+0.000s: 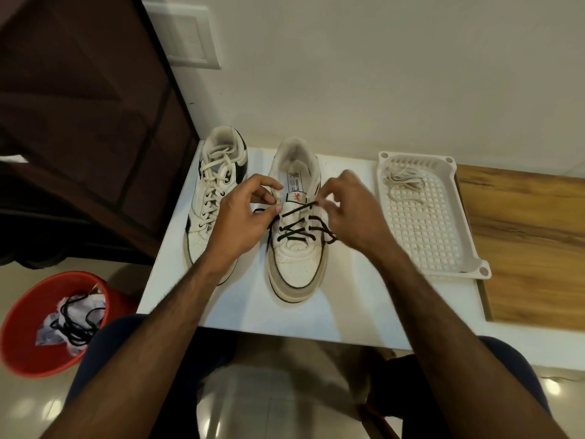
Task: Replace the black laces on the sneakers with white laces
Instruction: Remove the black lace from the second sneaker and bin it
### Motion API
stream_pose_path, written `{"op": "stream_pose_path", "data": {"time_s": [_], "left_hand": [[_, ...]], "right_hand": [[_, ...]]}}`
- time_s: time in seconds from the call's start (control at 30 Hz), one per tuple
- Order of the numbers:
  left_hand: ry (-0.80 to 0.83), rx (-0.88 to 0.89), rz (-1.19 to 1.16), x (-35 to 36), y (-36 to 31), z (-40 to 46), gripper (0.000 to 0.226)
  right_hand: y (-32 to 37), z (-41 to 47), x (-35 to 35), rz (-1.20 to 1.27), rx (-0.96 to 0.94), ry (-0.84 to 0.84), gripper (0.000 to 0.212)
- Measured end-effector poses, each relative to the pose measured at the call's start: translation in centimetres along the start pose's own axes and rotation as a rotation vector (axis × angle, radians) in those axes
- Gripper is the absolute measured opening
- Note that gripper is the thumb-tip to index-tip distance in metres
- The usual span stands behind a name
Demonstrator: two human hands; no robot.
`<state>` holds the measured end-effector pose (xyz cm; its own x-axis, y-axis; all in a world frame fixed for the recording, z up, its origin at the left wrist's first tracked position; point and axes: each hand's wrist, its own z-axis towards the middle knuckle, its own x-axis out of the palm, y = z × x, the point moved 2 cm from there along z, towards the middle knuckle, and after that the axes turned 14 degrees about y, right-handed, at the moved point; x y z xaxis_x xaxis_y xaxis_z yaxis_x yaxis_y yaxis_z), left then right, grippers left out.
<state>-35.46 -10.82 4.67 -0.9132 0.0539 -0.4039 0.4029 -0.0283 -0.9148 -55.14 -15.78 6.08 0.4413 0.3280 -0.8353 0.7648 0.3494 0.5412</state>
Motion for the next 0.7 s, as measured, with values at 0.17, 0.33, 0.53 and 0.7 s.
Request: {"op": "stream_pose_path", "data": {"time_s": [0.17,0.33,0.53,0.7], "left_hand": [[-0.004,0.005,0.057,0.0,0.1,0.0,0.031],[0.001,0.023,0.062,0.2,0.1,-0.1,0.031],[0.001,0.018,0.073,0.0,0.1,0.1,0.031],[0.005,0.017,0.073,0.0,0.2,0.1,0.030]], "right_hand": [[-3.1,-2.1,-2.8,0.038,0.154,-0.074,0.007],[1.8,-1.2,0.8,0.027,-0.106,0.001,0.025],[2.5,-0.1,2.8,-0.098,-0.093,0.031,0.008],[-1.7,-0.7,-1.9,0.083,0.104,-0.168,0.006]]}}
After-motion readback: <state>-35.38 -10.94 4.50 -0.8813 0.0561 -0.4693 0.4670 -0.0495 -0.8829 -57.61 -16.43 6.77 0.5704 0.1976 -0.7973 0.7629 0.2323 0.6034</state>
